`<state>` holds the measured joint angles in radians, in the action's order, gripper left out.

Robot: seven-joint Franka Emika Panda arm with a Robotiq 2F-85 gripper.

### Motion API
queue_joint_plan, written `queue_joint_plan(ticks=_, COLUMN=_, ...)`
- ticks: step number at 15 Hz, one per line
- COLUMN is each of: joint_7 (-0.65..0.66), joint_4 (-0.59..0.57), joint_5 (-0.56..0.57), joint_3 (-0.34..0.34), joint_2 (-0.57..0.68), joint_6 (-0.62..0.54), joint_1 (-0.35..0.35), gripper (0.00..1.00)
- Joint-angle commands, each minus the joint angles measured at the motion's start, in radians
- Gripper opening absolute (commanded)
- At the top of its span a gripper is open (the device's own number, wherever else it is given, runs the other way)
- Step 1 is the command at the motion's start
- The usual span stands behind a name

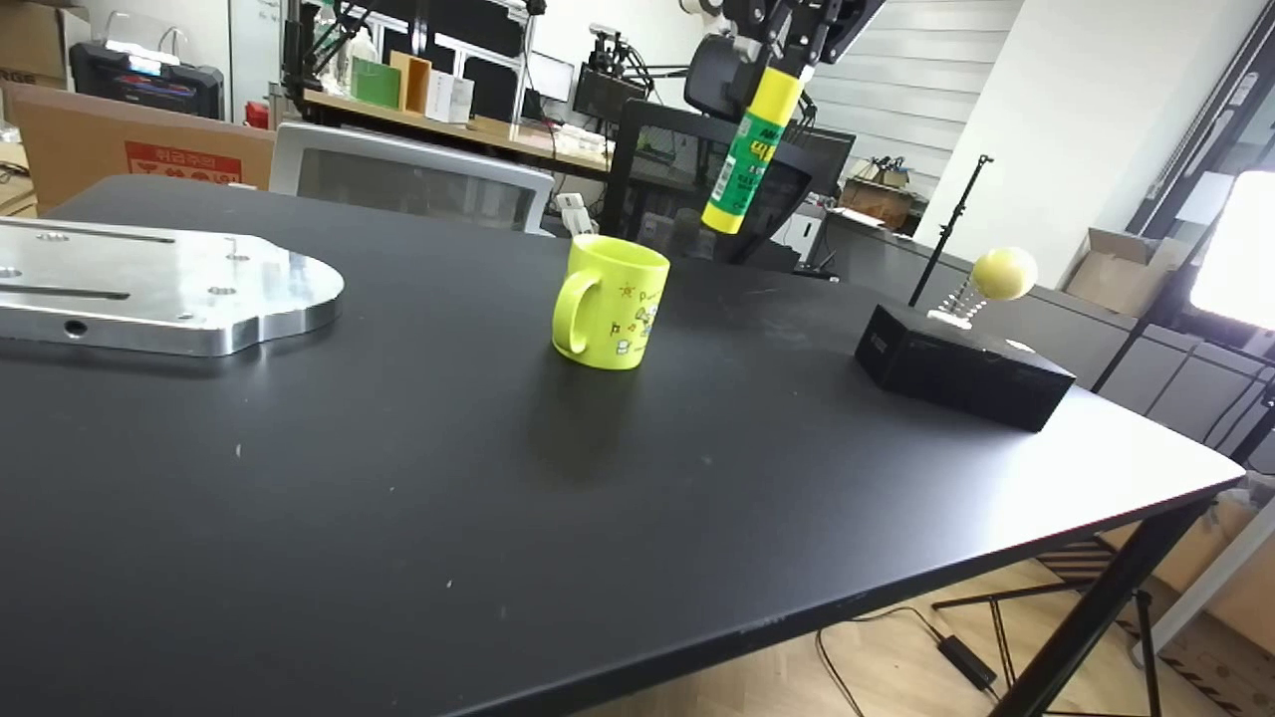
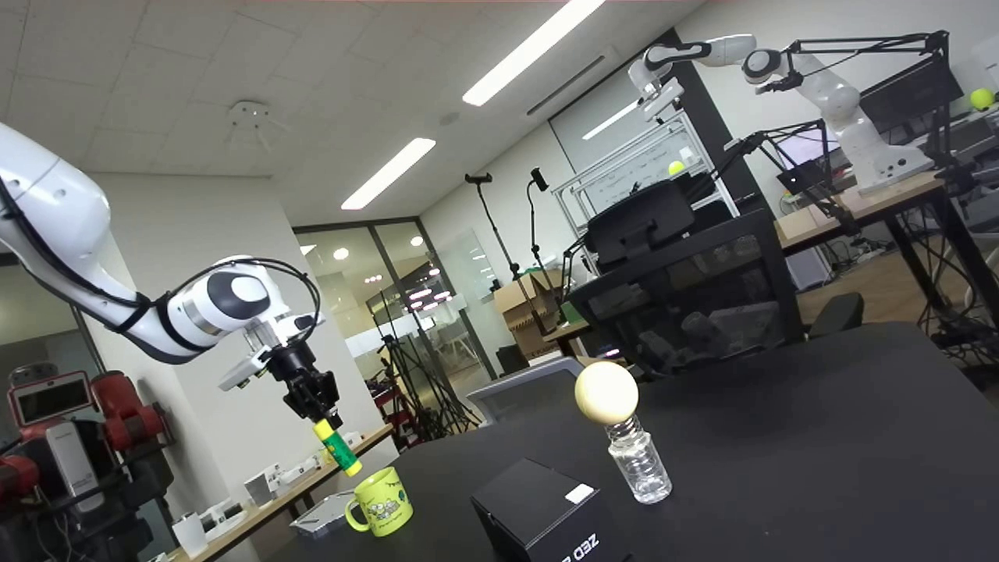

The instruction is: Remove the glue from the mug, put the glue in the mug, remove the glue from the mug and put it on top of the black box

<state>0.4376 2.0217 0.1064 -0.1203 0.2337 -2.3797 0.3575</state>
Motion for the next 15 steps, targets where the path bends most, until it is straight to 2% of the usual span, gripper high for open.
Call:
queue_joint_plan(ticks=1, joint_7=0.019, joint_4=0.008, joint_5=0.03, joint_3=-0.003, joint_2=-0.02, joint_6=0.024, joint_1=-0.026, gripper=0.08)
queue_joint_plan(ticks=7, joint_7=-0.017, joint_4=-0.041, joint_5=0.04, joint_3=-0.006, joint_2=0.019, joint_6=0.041, joint_1=-0.052, gripper=0.08)
queue_joint_plan(ticks=13, joint_7=-0.061, joint_4=-0.124, joint_5=0.044, joint_3=-0.014, joint_2=0.08, joint_6=0.067, joint_1=-0.044, gripper=0.08)
queue_joint_plan(ticks=14, joint_7=-0.111, joint_4=-0.128, joint_5=0.025, joint_3=-0.027, joint_2=0.086, joint_6=0.056, joint_1=-0.05, gripper=0.08)
queue_joint_plan(ticks=15, joint_7=-0.23, joint_4=-0.123, joint_5=-0.013, joint_3=-0.055, joint_2=0.084, joint_6=0.059, joint_1=-0.067, gripper=0.08)
